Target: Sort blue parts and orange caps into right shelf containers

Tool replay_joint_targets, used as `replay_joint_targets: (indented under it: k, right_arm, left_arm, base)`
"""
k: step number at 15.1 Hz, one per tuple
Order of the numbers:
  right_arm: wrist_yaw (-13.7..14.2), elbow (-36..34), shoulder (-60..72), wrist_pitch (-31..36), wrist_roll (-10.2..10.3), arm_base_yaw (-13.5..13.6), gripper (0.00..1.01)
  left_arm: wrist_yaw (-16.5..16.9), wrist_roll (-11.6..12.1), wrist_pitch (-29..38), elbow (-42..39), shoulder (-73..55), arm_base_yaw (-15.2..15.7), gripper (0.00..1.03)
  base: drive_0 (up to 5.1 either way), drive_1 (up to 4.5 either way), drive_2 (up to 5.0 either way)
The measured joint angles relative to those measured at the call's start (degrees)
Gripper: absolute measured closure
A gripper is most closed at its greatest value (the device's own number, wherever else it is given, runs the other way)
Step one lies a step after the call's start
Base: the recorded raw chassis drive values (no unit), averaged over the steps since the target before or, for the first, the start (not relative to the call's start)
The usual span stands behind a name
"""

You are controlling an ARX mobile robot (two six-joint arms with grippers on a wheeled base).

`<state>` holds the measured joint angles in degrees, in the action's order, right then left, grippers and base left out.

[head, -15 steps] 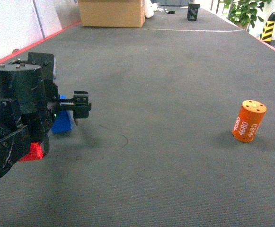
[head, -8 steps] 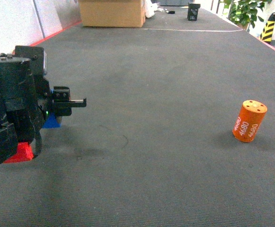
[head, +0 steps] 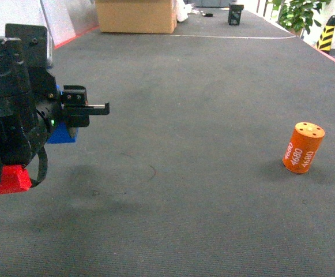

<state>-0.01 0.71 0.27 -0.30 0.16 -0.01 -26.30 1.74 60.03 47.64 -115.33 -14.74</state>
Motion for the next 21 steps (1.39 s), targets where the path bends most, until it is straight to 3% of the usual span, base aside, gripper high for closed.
replay_joint_targets:
  k: [7,12,15,18,21]
  right_arm:
    - [0.02,0.00,0.00,0.00,0.00,0.00,0.03]
    - [0.02,0.00,0.00,0.00,0.00,0.00,0.03]
    - [0.02,0.00,0.00,0.00,0.00,0.00,0.03]
    - [0.00,0.00,0.00,0.00,0.00,0.00,0.03]
    - [0.00,0.00,0.00,0.02,-0.02,0.00,0.03]
  left_arm:
    - [-0.94,-0.11,-0.74,-2.43,4.22,-0.13,0.61]
    - [-3.50,0.48,-0.22,-10.82,16.44,-2.38,0.61]
    - [-8.35,0.24,-0.48,-17.97,26.93,-4.55,0.61]
    - [-12.98,-0.28,-6.03,-24.02,38.07,-7.45,0.61]
    - [-21.20,-4.72,-14.34,-30.73,50.77,-11.89,0.61]
  base:
    - [0.0,0.00,0.0]
    - [0.0,0.00,0.0]
    - [0.0,0.00,0.0]
    - [0.0,0.00,0.0]
    - [0.0,0.00,0.0]
